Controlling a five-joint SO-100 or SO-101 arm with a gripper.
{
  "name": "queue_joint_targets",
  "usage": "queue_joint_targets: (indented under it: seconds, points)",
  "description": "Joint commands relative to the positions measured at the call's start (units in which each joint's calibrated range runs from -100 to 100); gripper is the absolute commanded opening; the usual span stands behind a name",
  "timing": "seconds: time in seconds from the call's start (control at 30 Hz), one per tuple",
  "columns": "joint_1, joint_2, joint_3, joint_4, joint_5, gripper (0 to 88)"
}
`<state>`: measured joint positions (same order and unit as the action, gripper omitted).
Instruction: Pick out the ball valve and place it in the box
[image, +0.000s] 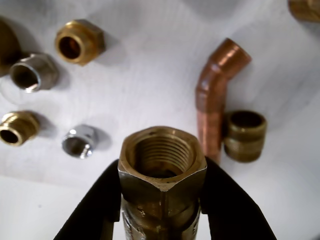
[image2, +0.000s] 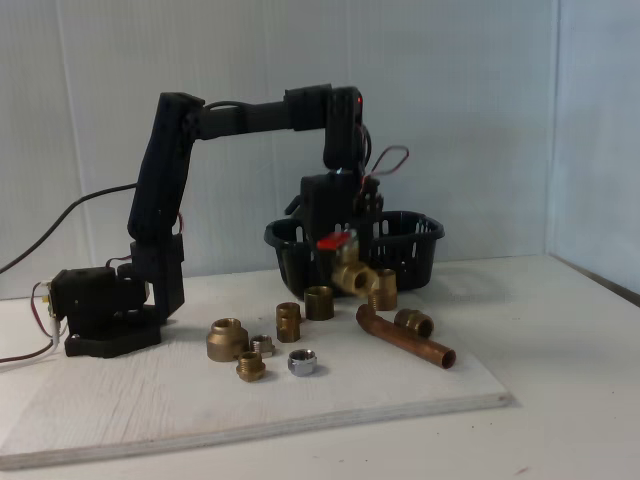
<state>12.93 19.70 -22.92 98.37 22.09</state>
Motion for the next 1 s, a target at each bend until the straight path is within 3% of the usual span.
queue_joint_targets:
  seconds: [0.0,0.57,0.97]
  points:
    - [-2.30,-4.48,-6.86,0.94,-3.25,0.6]
    - [-14.85,-5.24,-26.17,1.03,-16.76,0.6]
    - [-31.38,-15.84,-23.74,1.03,-22.35,0.6]
